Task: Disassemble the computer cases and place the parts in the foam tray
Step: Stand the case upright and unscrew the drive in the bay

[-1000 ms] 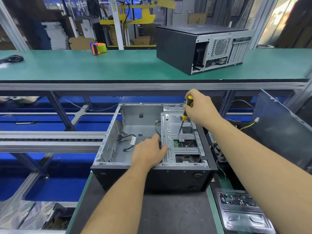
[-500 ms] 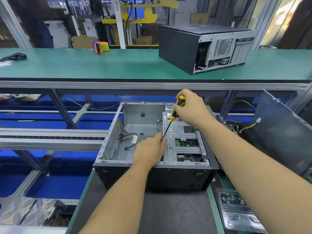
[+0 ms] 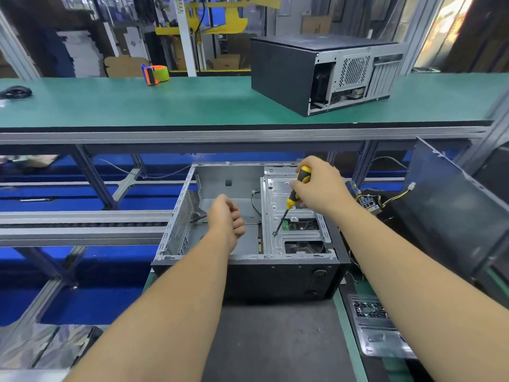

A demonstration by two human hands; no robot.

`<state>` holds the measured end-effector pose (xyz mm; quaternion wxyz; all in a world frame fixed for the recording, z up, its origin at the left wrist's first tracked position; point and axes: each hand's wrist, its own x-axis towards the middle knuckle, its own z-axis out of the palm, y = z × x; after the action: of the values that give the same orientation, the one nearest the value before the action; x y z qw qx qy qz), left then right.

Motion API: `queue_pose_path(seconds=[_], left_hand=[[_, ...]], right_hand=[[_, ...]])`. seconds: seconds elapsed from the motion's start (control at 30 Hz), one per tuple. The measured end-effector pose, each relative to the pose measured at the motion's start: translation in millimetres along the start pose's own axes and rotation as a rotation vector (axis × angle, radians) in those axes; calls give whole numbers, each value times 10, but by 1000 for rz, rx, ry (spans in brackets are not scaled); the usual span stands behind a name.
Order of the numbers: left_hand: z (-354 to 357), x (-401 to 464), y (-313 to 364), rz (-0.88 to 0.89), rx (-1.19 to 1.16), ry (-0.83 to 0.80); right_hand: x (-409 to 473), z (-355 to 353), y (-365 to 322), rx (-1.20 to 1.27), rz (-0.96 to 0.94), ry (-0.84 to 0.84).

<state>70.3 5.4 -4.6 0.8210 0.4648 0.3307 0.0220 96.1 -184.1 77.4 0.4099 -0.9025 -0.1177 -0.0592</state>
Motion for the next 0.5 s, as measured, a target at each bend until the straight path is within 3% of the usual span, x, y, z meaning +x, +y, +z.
queue_pose_path(seconds=[0.17, 0.33, 0.5], left_hand=[[76, 16, -68, -81, -23, 11], [44, 66, -75, -111, 132, 91], [-66, 137, -186, 214, 735, 170]], right_hand=[[-37, 10, -12, -94, 0, -69], [-73, 7, 23, -115, 20, -117], [-95, 6, 61, -103, 25, -122]])
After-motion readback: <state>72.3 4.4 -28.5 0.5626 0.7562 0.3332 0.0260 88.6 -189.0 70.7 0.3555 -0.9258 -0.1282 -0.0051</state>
